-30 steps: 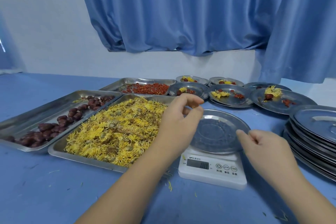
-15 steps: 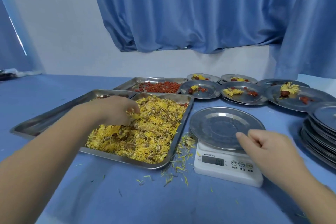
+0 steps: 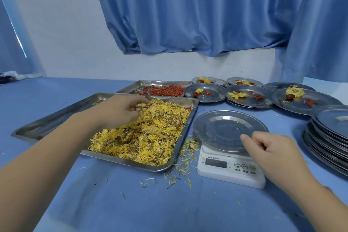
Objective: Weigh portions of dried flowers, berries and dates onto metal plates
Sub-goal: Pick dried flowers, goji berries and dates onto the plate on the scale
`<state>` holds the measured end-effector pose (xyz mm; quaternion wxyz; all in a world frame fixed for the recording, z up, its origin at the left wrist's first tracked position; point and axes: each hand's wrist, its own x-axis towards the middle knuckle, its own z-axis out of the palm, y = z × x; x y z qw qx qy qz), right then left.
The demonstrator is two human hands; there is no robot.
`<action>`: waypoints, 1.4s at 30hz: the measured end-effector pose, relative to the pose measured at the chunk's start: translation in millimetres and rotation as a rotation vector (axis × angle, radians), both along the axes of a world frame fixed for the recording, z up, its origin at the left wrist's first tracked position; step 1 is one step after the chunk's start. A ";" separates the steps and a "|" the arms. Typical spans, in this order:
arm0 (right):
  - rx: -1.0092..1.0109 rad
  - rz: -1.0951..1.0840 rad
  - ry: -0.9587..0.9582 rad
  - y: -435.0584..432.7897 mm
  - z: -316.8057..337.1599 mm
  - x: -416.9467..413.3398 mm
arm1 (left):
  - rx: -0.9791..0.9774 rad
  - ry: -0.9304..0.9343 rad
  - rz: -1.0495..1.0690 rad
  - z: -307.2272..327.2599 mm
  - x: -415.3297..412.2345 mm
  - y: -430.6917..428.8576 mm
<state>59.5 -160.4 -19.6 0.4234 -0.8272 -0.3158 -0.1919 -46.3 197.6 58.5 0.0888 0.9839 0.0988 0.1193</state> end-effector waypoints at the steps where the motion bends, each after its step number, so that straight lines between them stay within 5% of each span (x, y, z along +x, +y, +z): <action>1: 0.000 0.000 0.005 0.0 -0.2 0.0 | -0.003 0.023 -0.024 -0.7 -0.1 -4.1; 10: 0.015 0.006 0.010 -0.6 0.0 0.1 | 0.043 0.016 -0.175 -9.9 17.3 -33.6; 17: -0.018 -0.011 0.006 -1.4 -0.5 2.9 | 0.401 0.467 -0.026 -7.0 30.6 -45.3; 22: 0.007 0.011 -0.008 -0.6 -1.8 3.2 | 0.484 0.305 -0.030 -6.1 30.2 -29.1; 33: 0.006 0.014 -0.014 -1.1 -1.4 2.7 | 0.331 0.097 -0.160 4.5 20.2 -17.4; 42: -0.005 0.013 -0.027 -0.7 -1.2 1.6 | 0.362 0.132 -0.220 -6.5 17.3 -25.6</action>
